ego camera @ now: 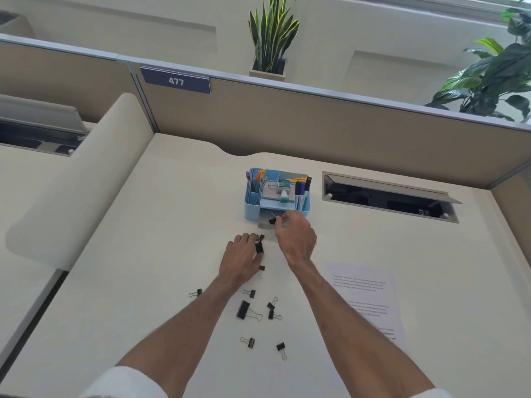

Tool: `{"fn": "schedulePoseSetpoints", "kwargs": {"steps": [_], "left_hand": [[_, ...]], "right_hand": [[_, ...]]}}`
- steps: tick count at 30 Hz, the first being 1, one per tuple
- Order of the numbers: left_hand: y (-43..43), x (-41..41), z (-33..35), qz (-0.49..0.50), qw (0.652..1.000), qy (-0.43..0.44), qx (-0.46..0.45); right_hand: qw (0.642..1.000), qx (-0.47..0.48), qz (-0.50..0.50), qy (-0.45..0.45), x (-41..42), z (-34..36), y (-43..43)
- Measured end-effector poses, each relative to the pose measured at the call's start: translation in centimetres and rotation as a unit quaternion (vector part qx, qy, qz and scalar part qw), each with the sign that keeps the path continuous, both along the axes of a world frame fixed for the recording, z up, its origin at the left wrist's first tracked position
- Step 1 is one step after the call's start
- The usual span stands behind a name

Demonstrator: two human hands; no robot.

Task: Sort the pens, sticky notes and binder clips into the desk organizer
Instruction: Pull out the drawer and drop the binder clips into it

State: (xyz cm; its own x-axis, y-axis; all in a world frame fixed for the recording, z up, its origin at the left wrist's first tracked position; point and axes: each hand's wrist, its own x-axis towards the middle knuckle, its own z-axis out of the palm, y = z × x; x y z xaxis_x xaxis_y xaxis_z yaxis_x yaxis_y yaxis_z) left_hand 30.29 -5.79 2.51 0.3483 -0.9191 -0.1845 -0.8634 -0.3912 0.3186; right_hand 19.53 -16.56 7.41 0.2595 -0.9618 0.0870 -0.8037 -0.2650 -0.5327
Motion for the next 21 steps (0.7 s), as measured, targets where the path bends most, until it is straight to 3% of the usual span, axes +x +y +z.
{"fn": "schedulePoseSetpoints", "kwargs": {"steps": [4,11,18,21], "left_hand": [[0.7,0.0,0.2,0.026,0.999,0.01,-0.034],[0.6,0.0,2.9,0.089,0.973,0.091,-0.193],[-3.8,-0.7,5.8,0.093,0.977,0.075,-0.178],[-5.7,-1.2,5.9,0.089,0.988,0.006,-0.129]], "right_hand": [[0.999,-0.019,0.01,-0.031,-1.4,-0.1,0.2],[0.998,-0.003,-0.02,-0.065,-3.0,-0.8,0.7],[0.994,0.001,-0.013,-0.105,-3.1,-0.2,1.0],[0.994,0.004,-0.01,-0.105,-3.5,0.0,0.8]]}}
